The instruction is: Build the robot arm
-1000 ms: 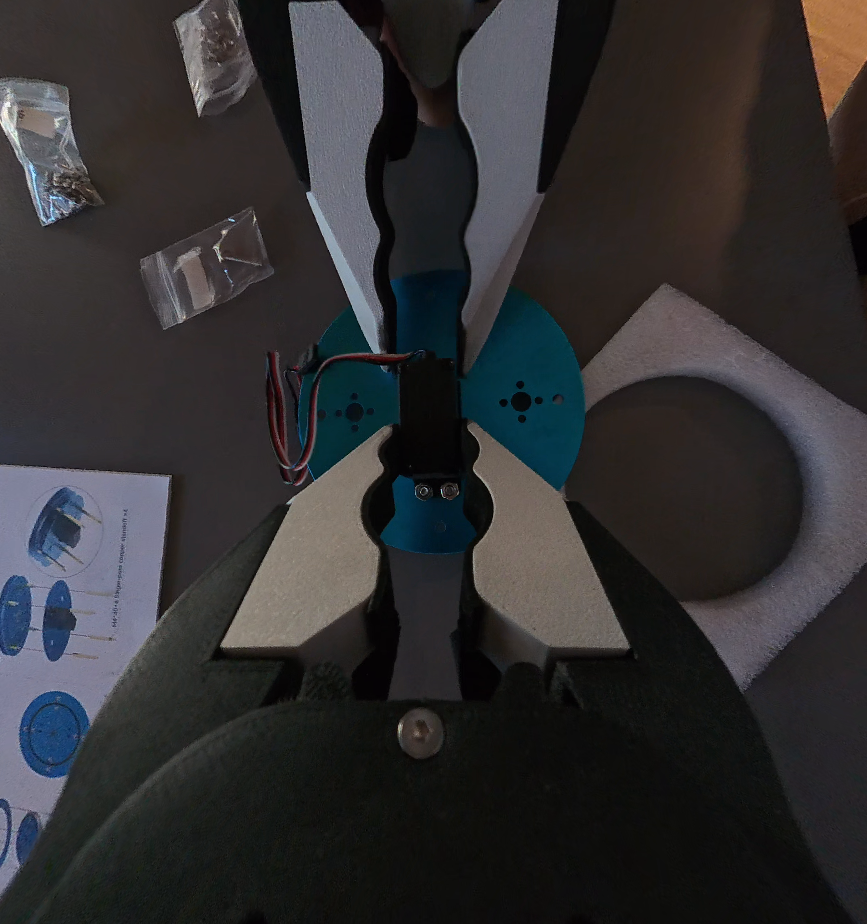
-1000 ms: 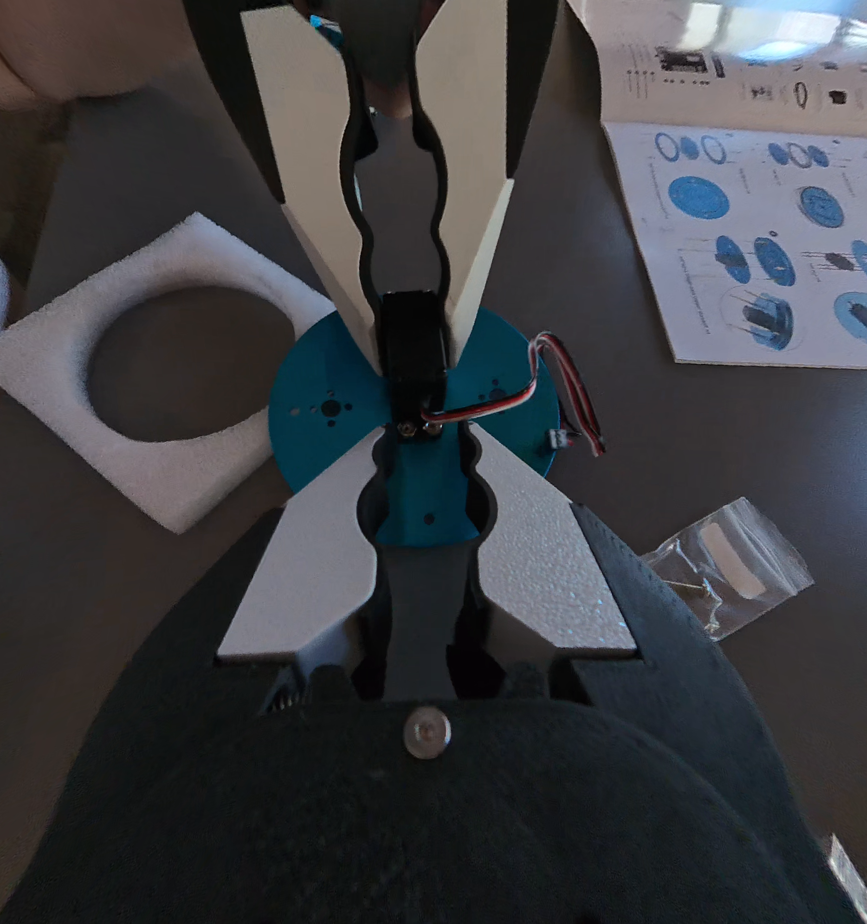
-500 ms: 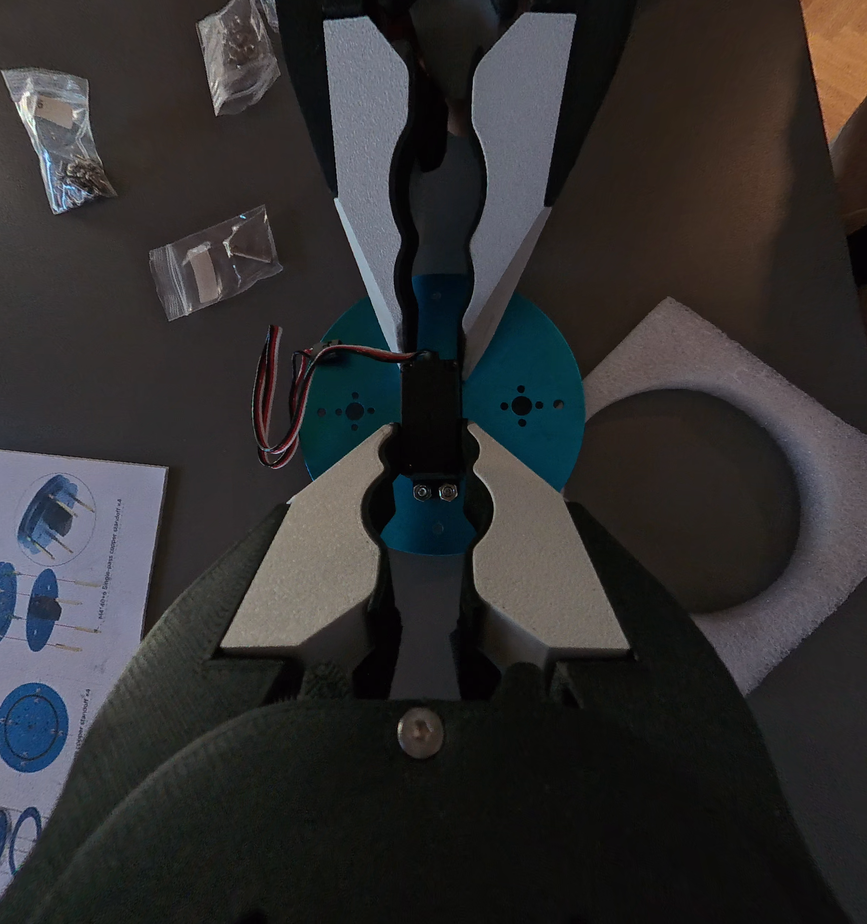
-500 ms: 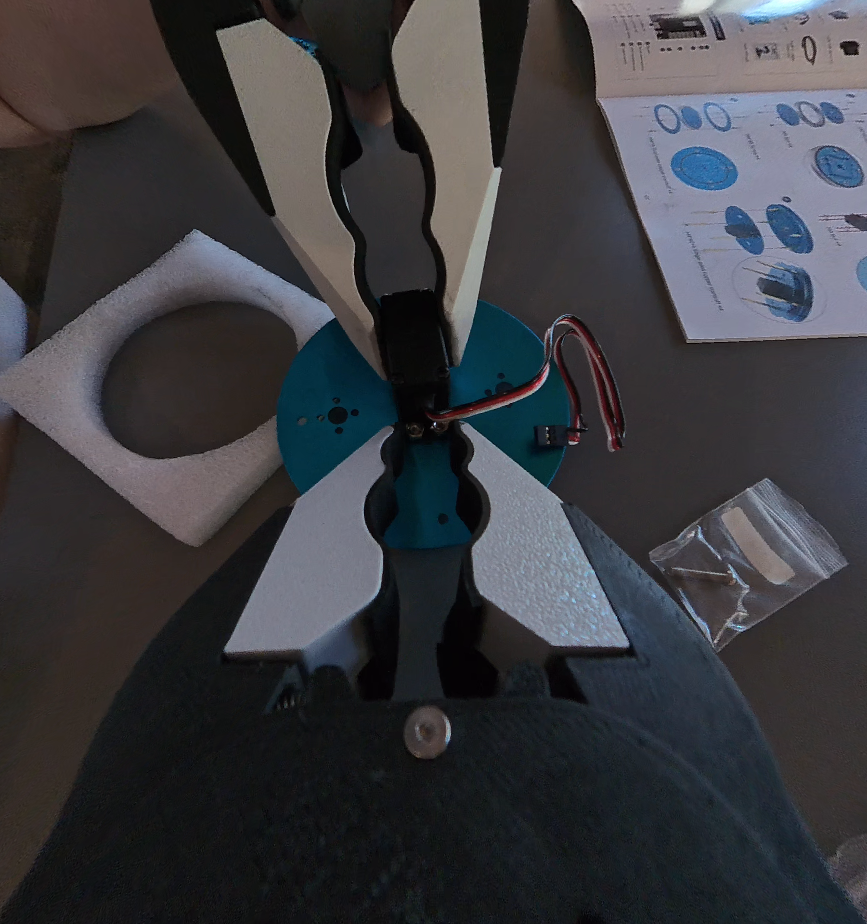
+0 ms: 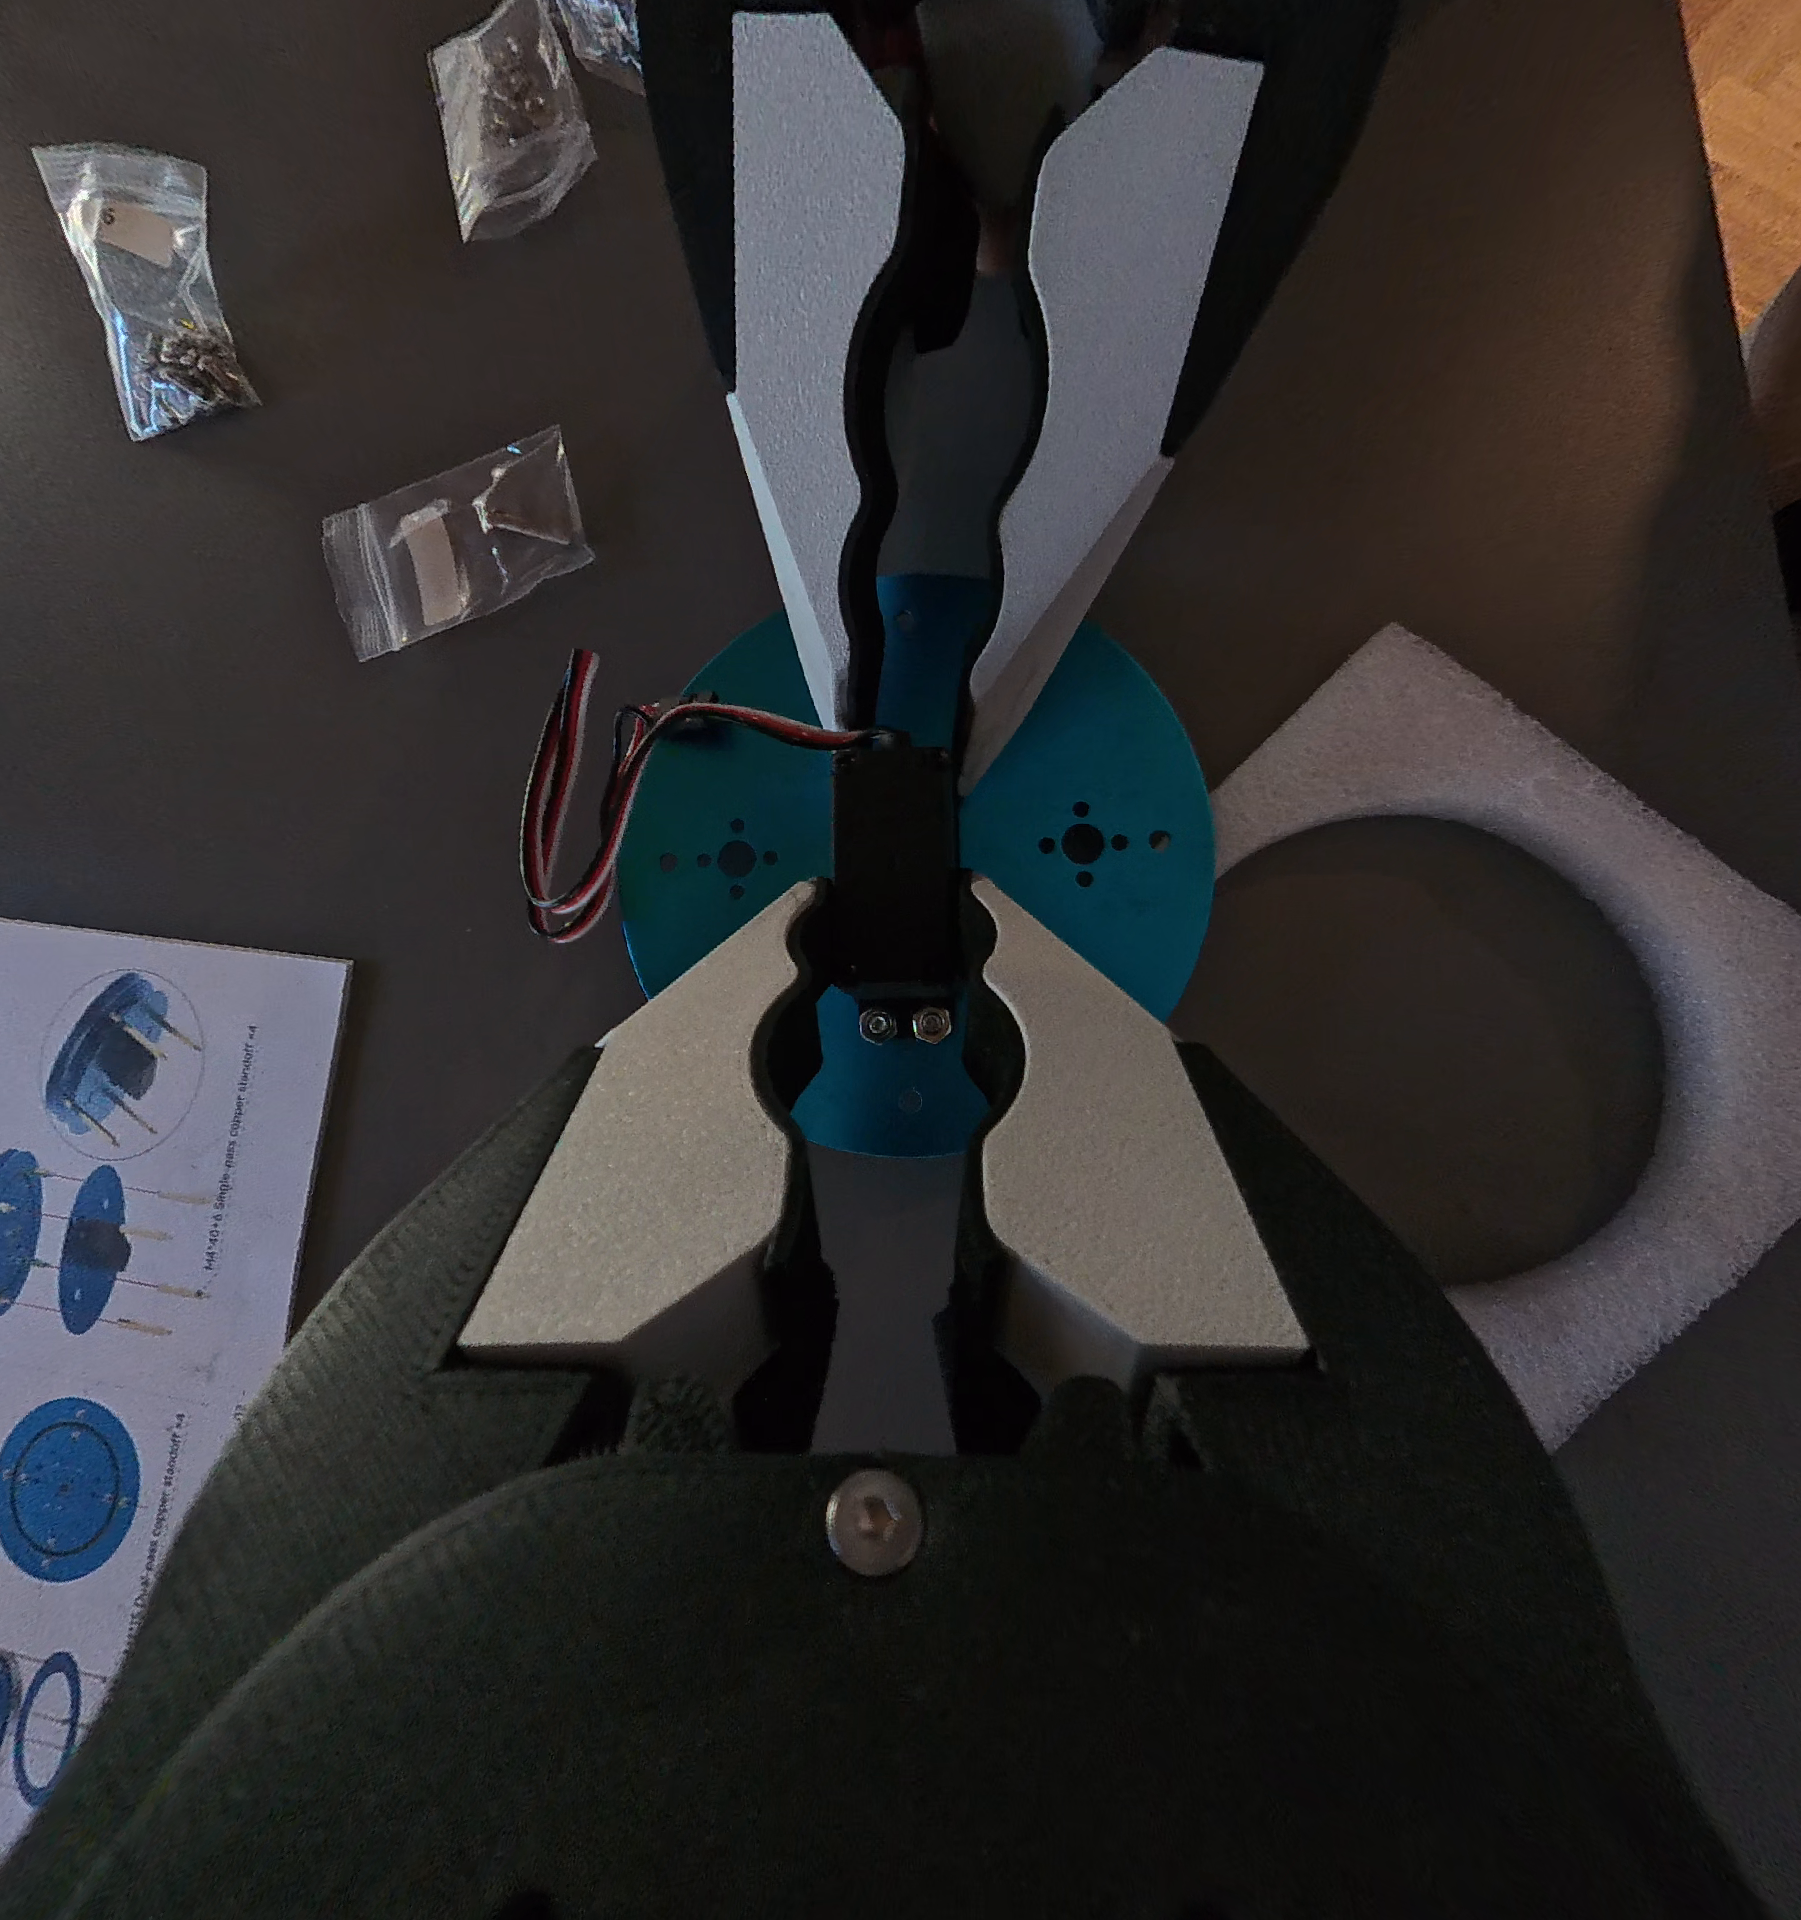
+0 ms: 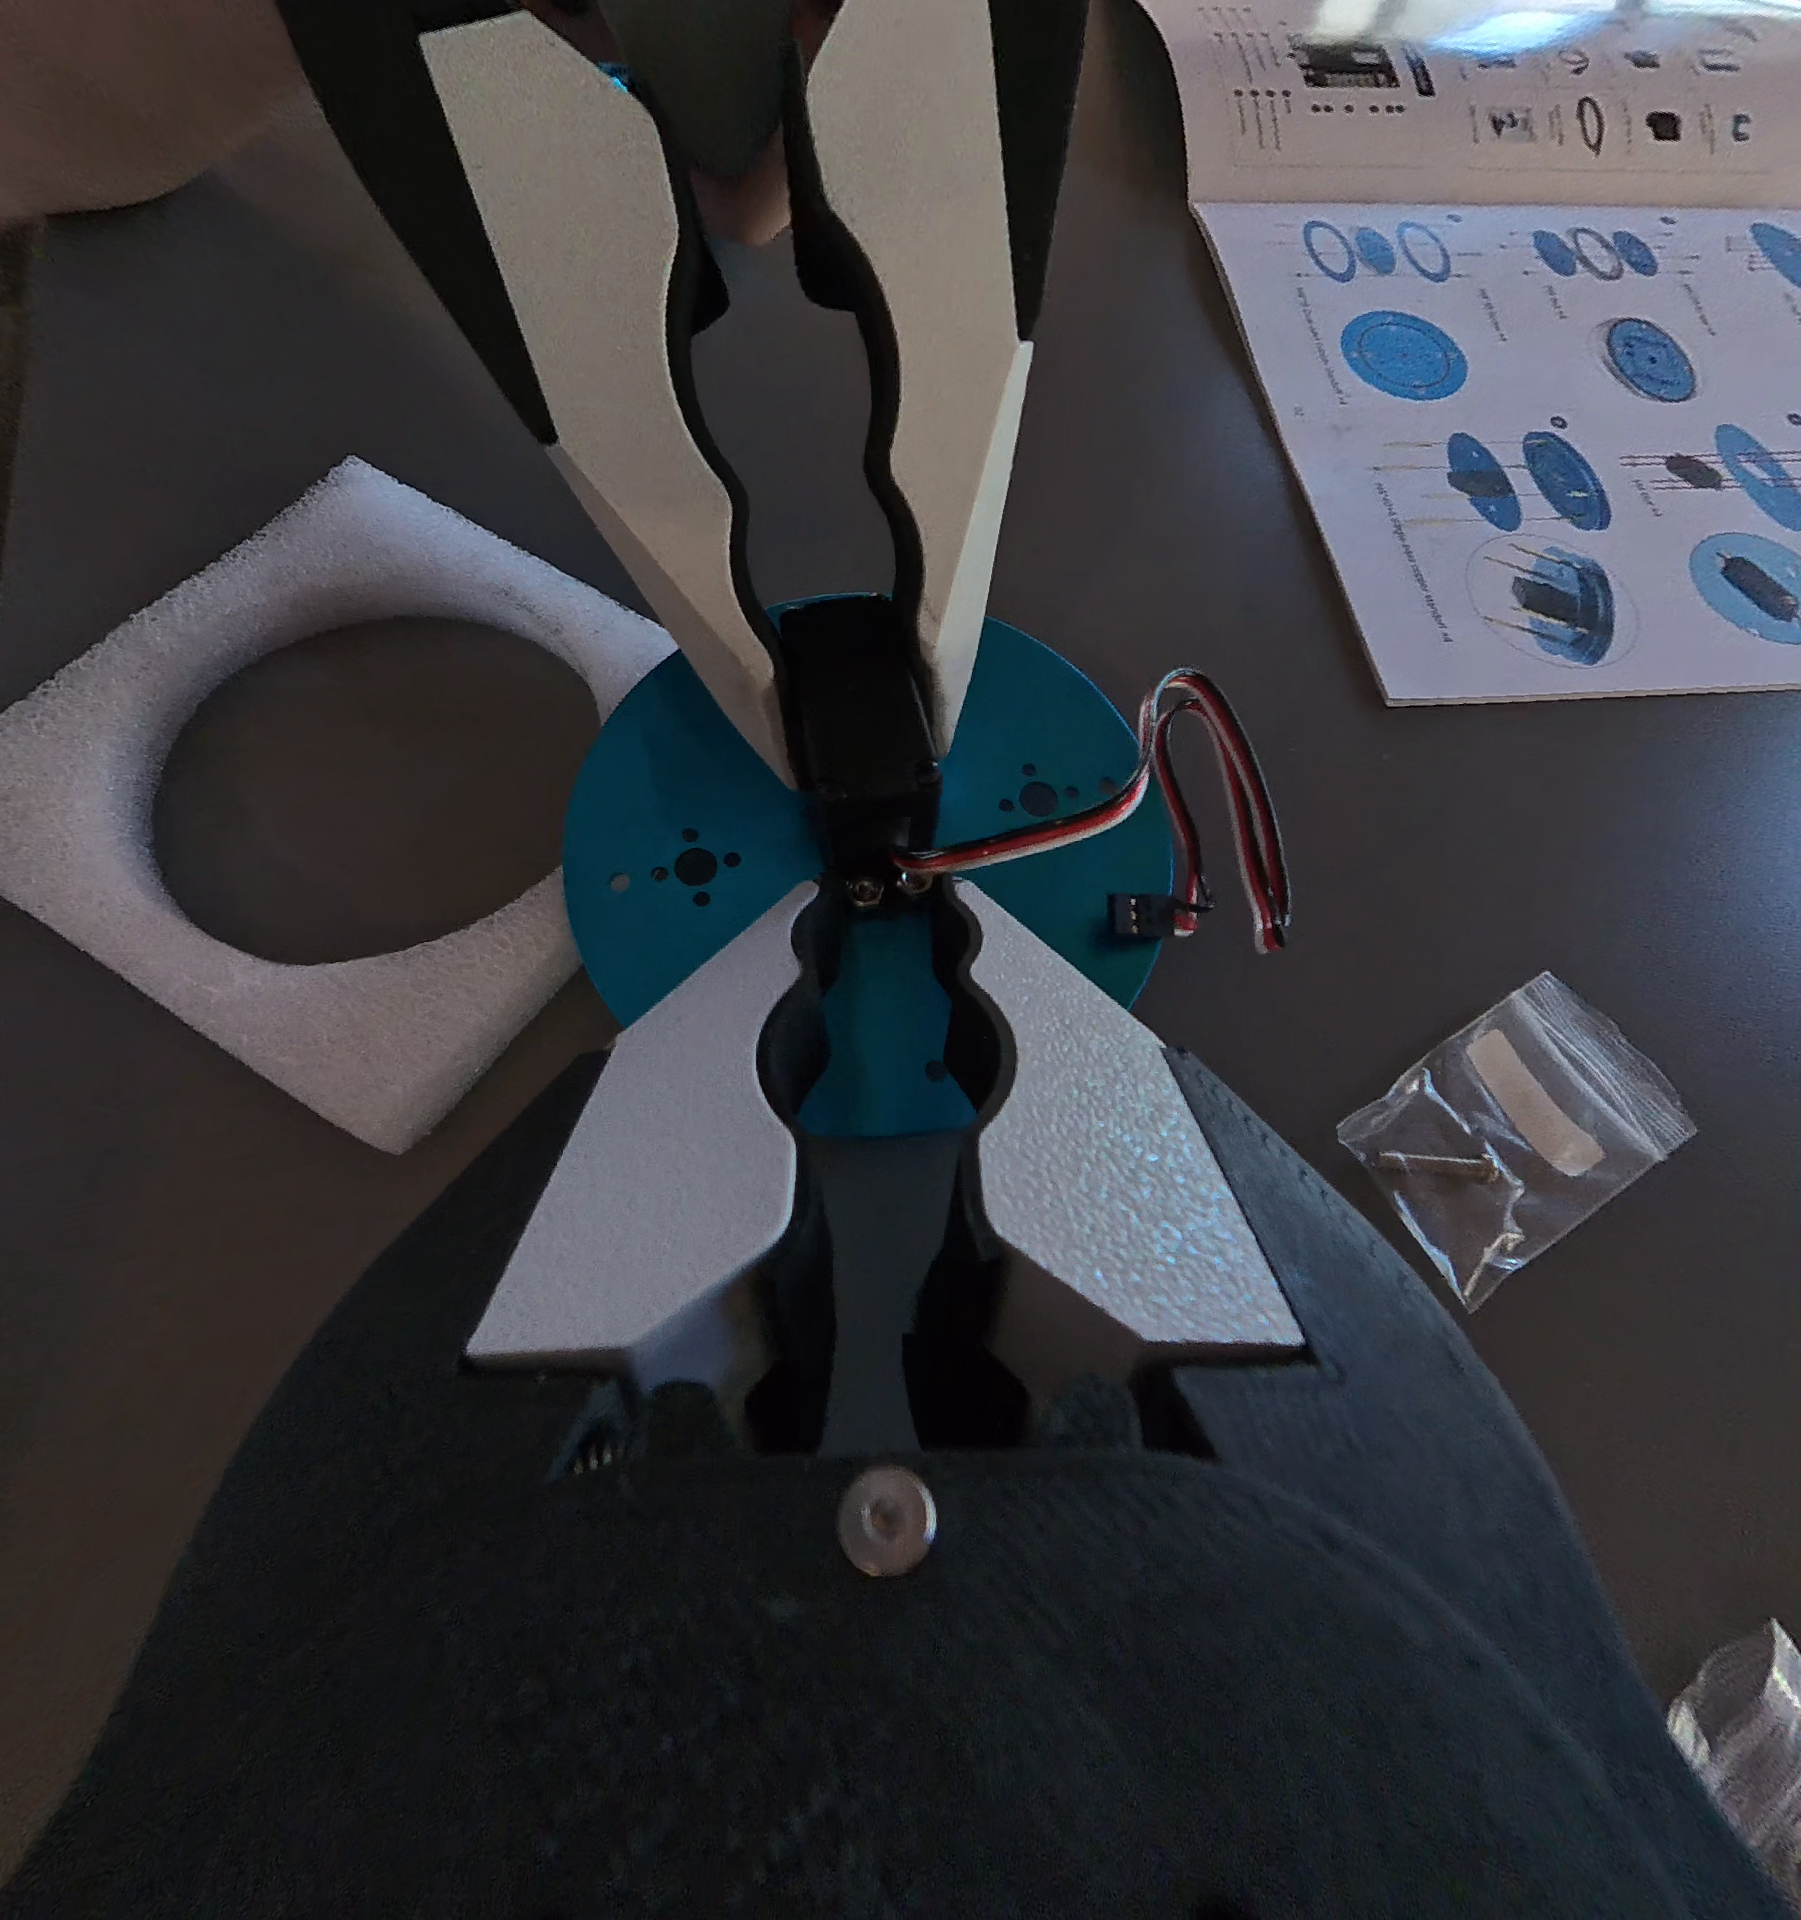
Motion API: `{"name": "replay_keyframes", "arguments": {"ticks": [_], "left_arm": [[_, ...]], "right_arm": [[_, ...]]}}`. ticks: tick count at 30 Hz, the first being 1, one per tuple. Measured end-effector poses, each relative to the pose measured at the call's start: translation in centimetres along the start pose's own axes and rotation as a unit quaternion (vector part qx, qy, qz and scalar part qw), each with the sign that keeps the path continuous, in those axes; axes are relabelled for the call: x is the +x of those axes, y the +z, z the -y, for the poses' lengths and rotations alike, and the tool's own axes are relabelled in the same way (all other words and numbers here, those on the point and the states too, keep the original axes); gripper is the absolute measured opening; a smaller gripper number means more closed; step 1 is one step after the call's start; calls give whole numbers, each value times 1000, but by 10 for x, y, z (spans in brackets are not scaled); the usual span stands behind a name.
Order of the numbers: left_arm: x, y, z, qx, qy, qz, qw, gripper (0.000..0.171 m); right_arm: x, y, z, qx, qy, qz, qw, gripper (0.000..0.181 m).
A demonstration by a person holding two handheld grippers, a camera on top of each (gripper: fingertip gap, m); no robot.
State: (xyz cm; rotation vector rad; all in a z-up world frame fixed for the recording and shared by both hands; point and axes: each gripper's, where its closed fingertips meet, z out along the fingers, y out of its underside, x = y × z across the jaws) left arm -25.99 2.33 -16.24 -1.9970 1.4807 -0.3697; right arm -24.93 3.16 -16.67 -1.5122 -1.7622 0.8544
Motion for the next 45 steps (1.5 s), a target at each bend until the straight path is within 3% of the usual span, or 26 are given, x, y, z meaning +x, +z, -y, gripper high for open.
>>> {"name": "replay_keyframes", "arguments": {"ticks": [28,34,42,45], "left_arm": [[1,0,0,-3,-1,6,1000,22],[1,1,0,1,-2,1,1000,23],[1,1,1,5,-4,-3,1000,22],[1,1,1,2,-1,1,1000,22]], "right_arm": [[0,-1,-1,-8,-4,-23,1000,14],[0,0,2,12,52,24,998,17],[-1,0,1,5,40,14,999,18],[-1,0,0,-5,1,-11,1000,18]]}}
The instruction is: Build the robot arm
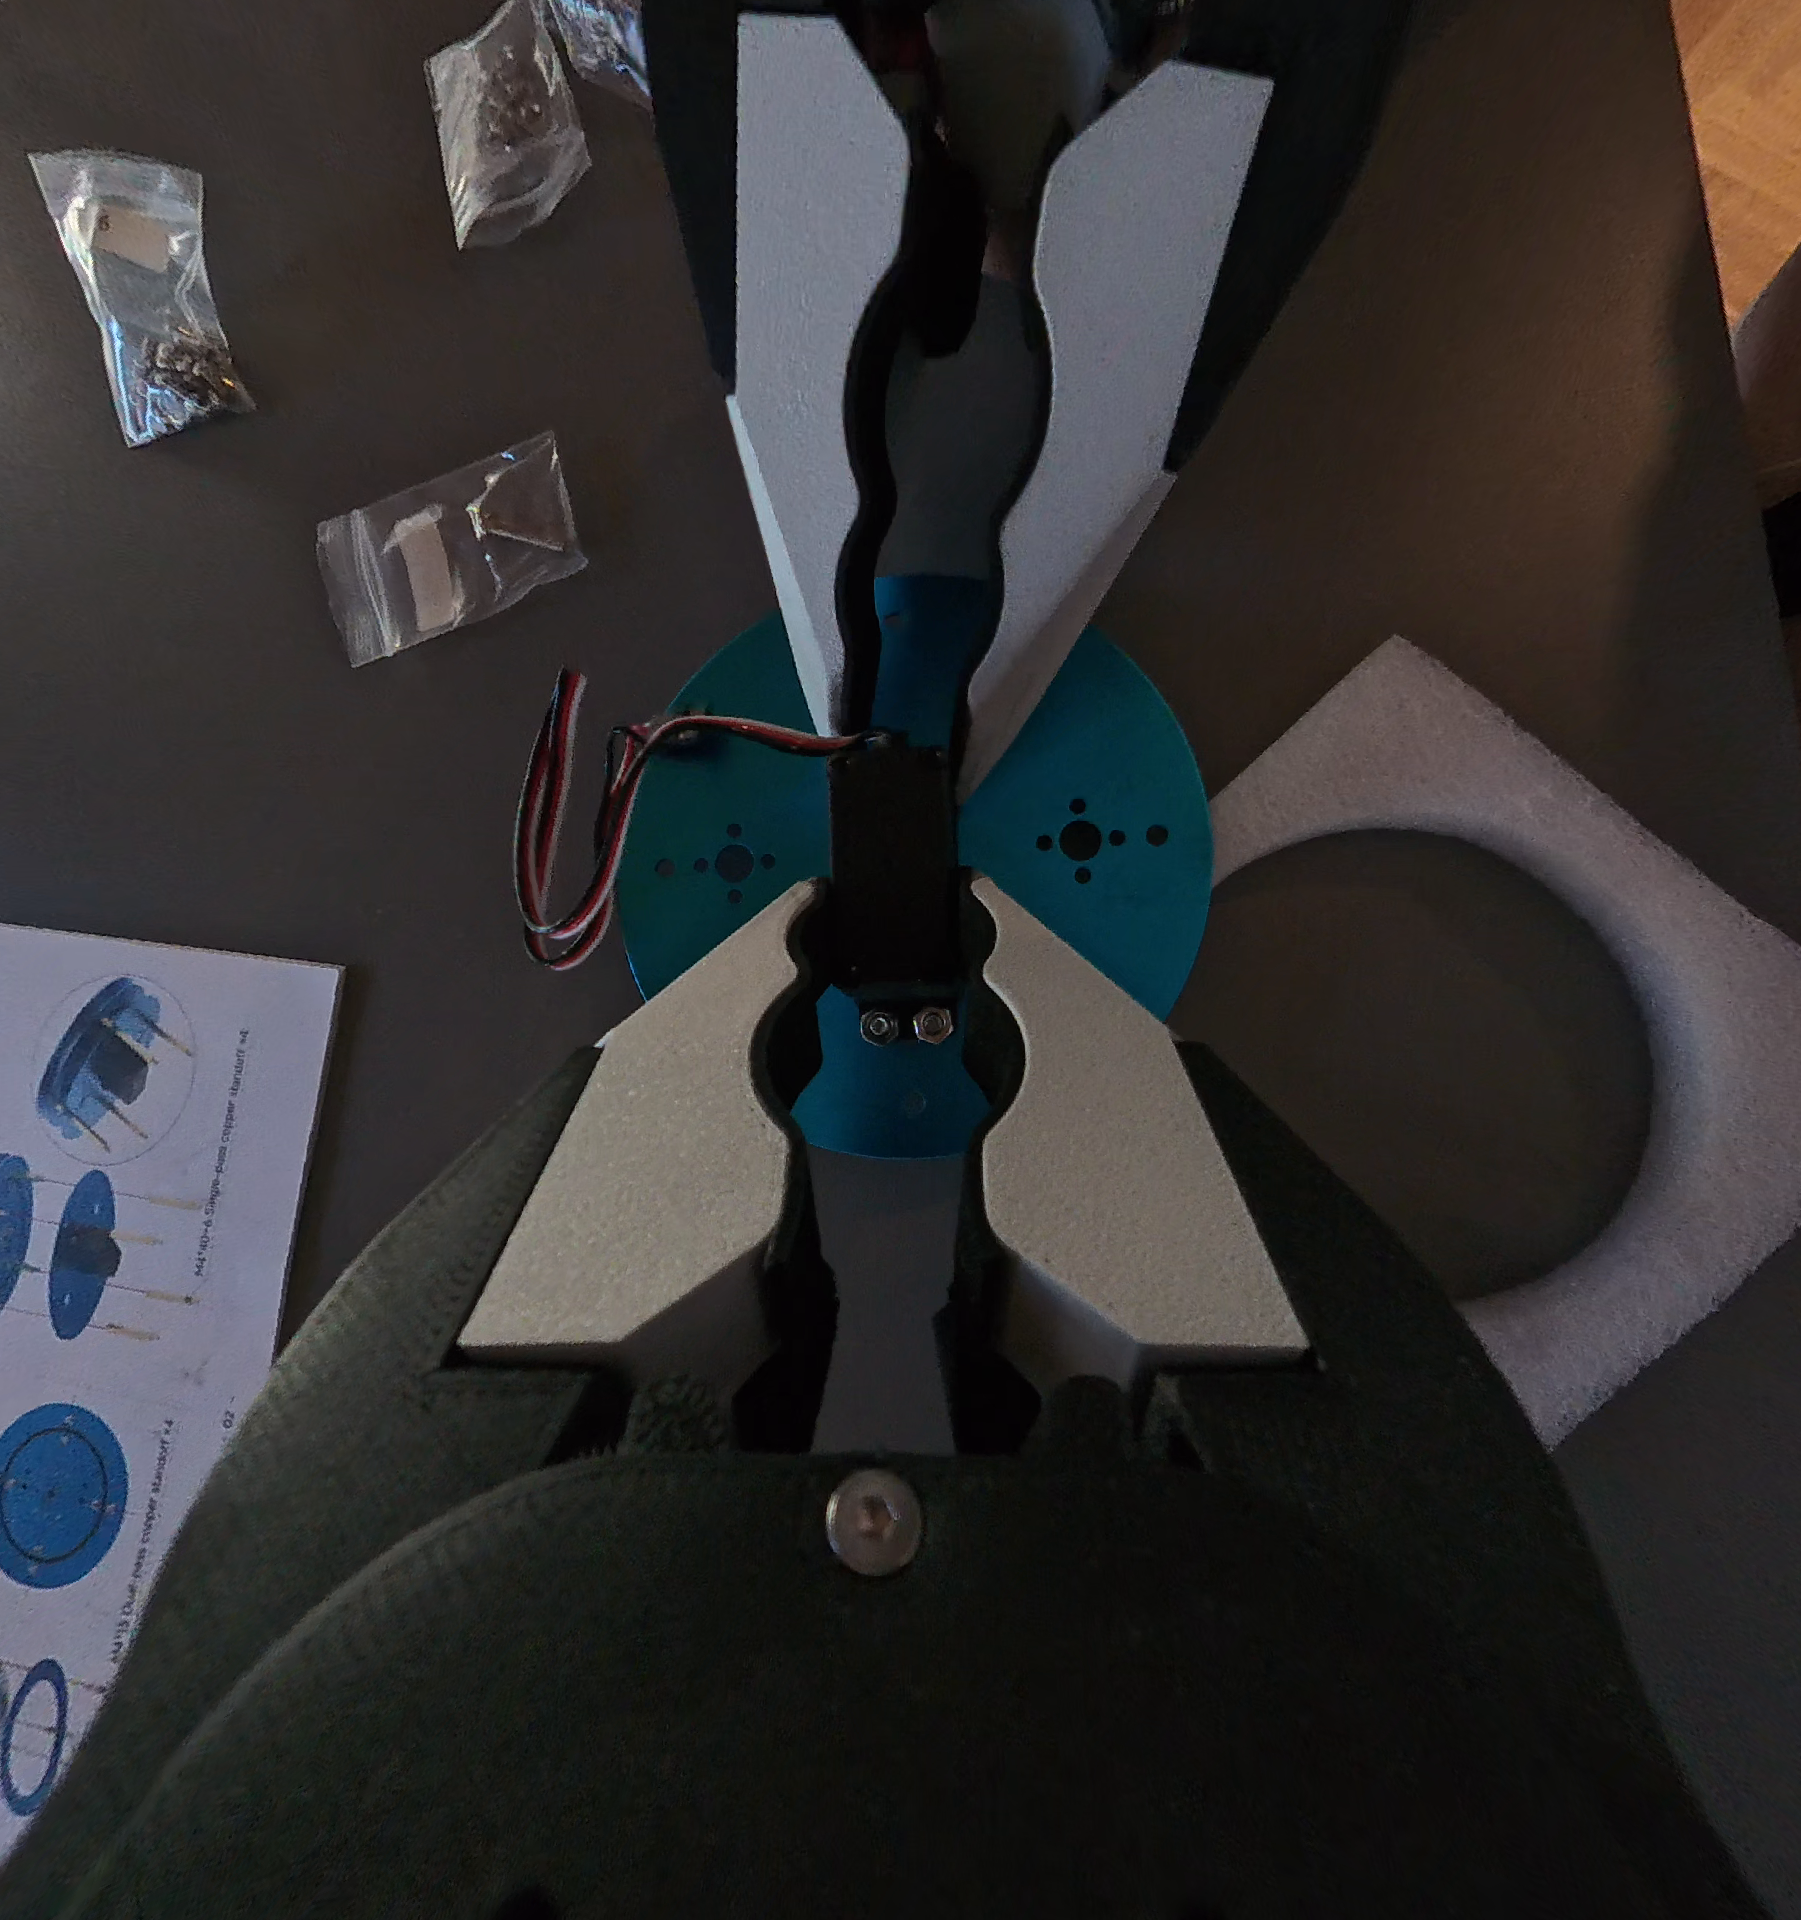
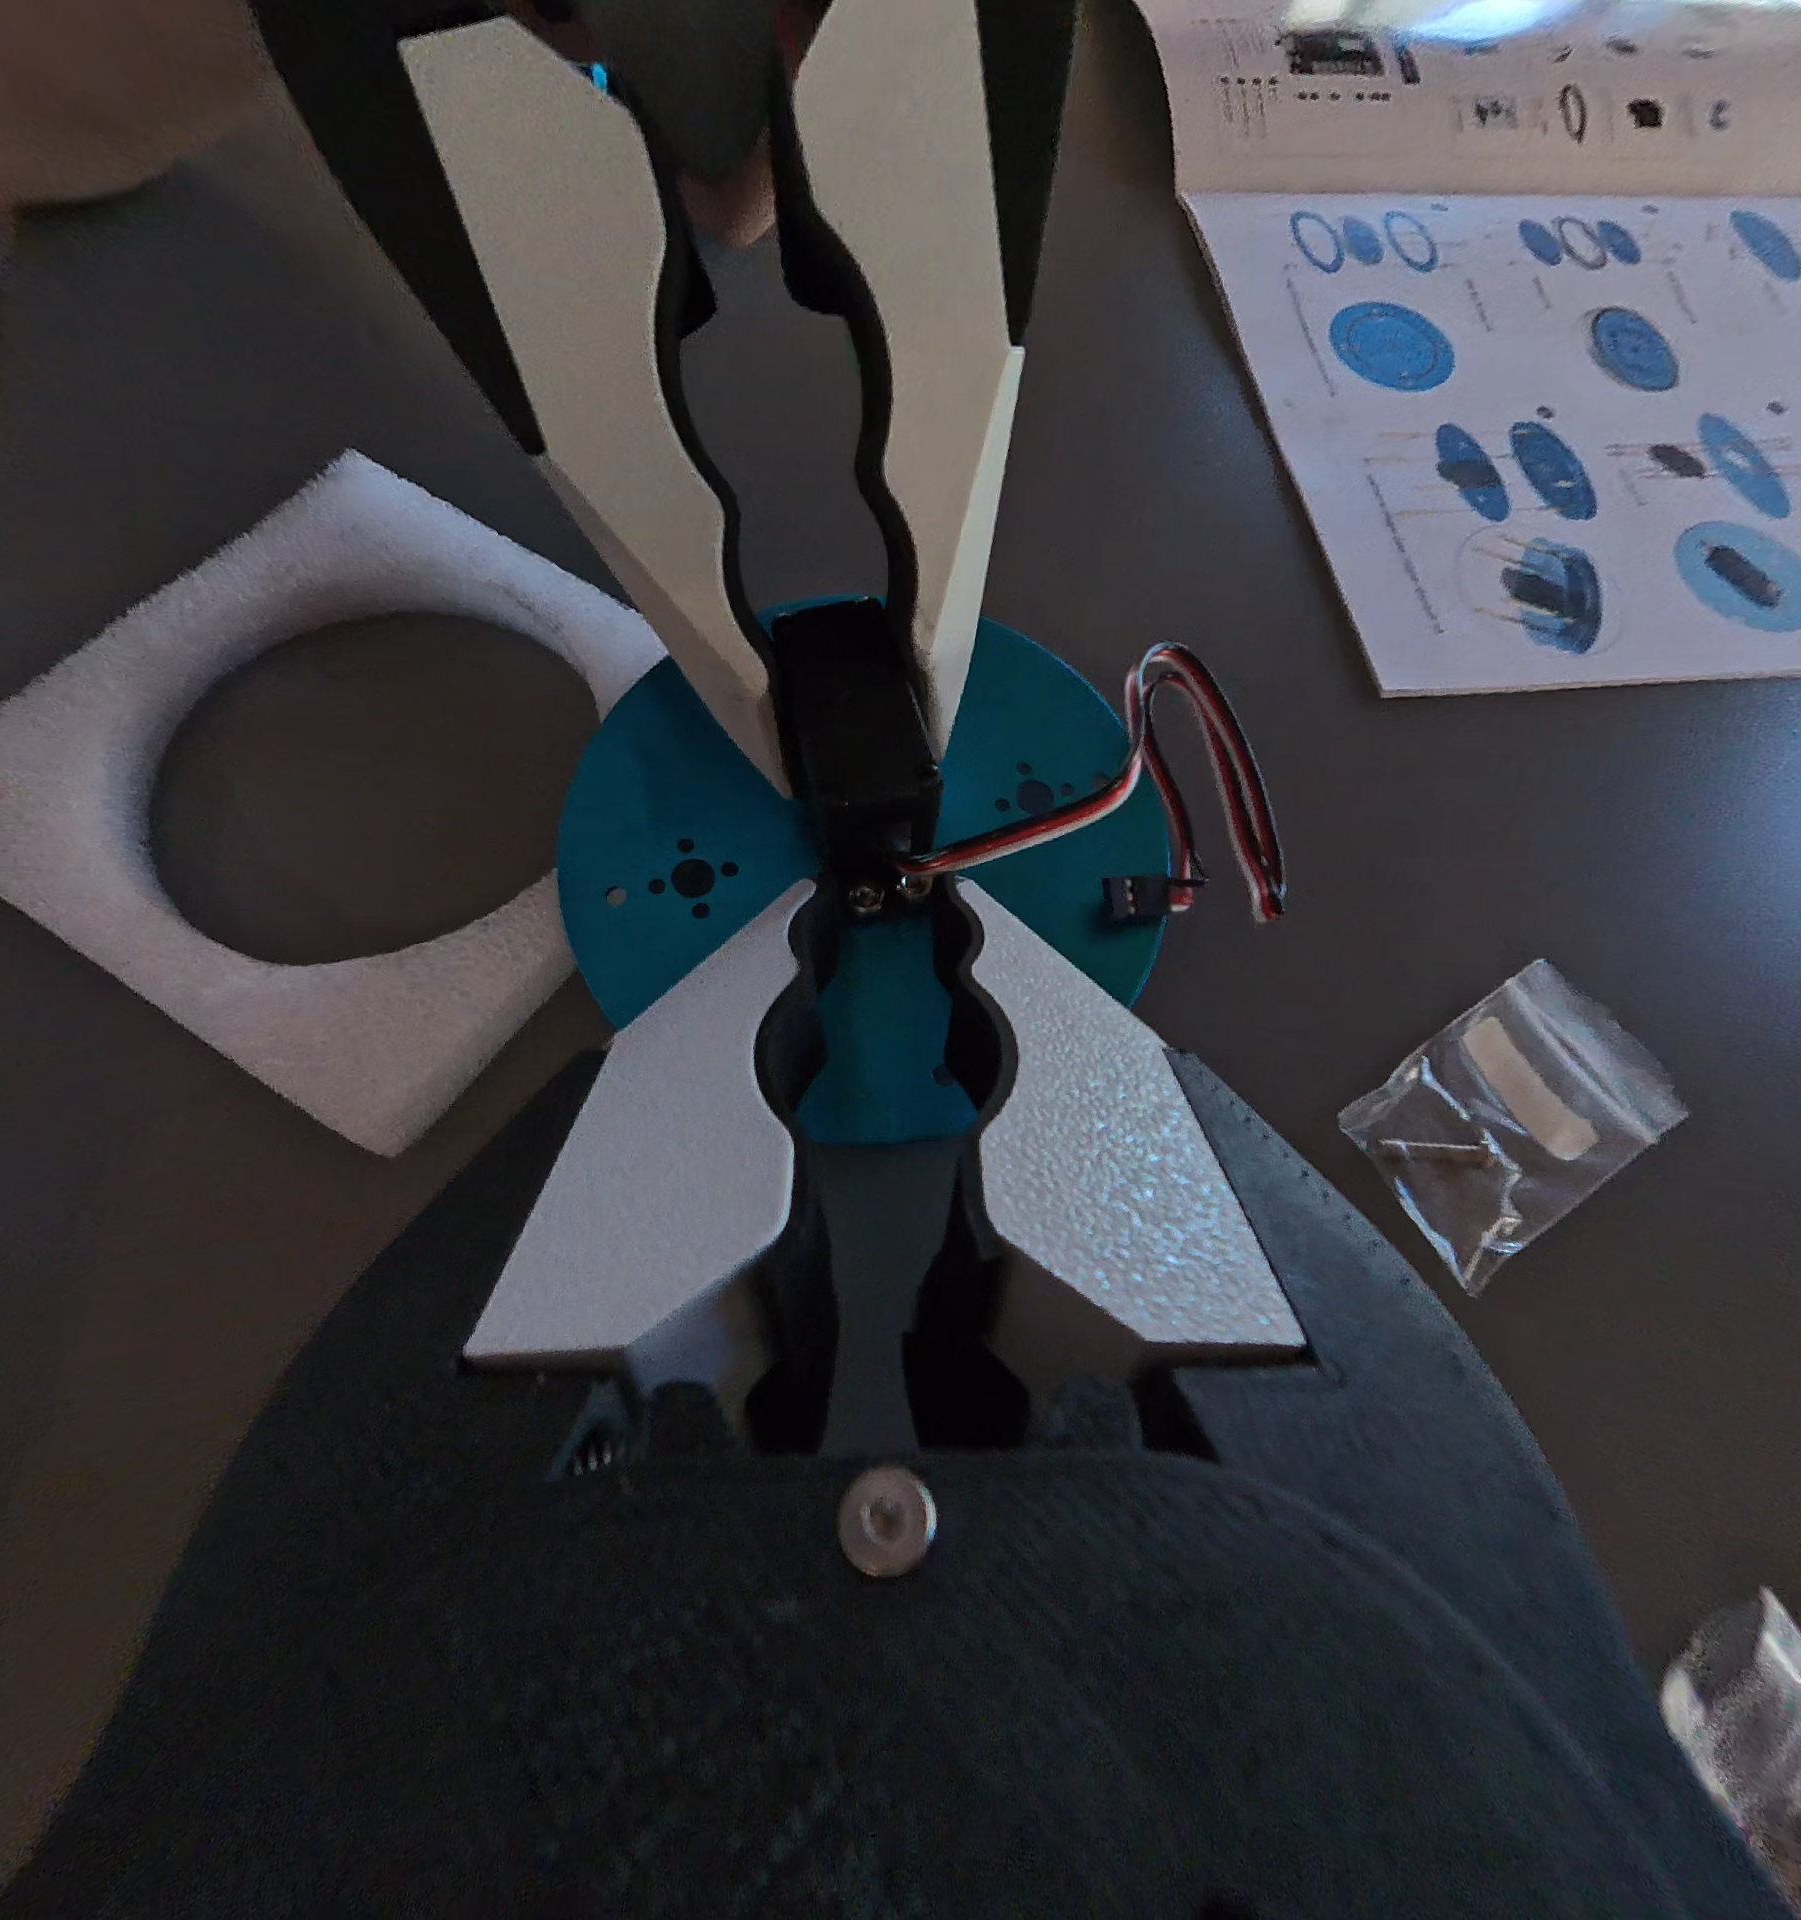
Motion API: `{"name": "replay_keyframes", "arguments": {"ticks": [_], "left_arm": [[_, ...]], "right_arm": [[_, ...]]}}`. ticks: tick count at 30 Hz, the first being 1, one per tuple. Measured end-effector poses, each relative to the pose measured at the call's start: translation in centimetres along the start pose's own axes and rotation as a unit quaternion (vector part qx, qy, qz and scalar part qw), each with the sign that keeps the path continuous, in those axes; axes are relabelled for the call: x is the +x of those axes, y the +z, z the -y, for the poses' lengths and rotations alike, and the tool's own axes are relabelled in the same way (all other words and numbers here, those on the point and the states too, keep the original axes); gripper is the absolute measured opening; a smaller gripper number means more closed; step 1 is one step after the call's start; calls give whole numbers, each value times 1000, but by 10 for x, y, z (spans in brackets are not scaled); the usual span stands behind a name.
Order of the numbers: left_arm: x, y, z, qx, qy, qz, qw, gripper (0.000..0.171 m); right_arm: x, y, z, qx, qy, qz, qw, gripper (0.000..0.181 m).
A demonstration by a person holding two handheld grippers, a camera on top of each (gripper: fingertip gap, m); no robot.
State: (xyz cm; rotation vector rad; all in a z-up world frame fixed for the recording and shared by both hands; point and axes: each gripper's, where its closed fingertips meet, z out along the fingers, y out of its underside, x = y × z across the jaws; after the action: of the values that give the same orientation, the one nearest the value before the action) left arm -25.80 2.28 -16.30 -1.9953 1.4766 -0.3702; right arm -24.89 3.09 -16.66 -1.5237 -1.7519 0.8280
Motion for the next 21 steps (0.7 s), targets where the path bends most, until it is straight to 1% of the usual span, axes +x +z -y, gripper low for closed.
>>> {"name": "replay_keyframes", "arguments": {"ticks": [4,9,16,17,21], "left_arm": [[0,0,0,1,-4,0,1000,23],[1,0,0,1,-5,2,1000,22],[1,0,1,1,-12,2,1000,23],[1,1,1,1,-14,2,1000,23],[1,0,0,1,-19,2,1000,22]], "right_arm": [[0,0,0,-4,1,-10,1000,18],[0,-2,-1,11,37,2,999,18],[-3,-6,-3,2,-7,-30,1000,12],[-6,-6,-2,2,-9,-24,1000,8],[-8,-5,0,10,10,-12,1000,15]]}}
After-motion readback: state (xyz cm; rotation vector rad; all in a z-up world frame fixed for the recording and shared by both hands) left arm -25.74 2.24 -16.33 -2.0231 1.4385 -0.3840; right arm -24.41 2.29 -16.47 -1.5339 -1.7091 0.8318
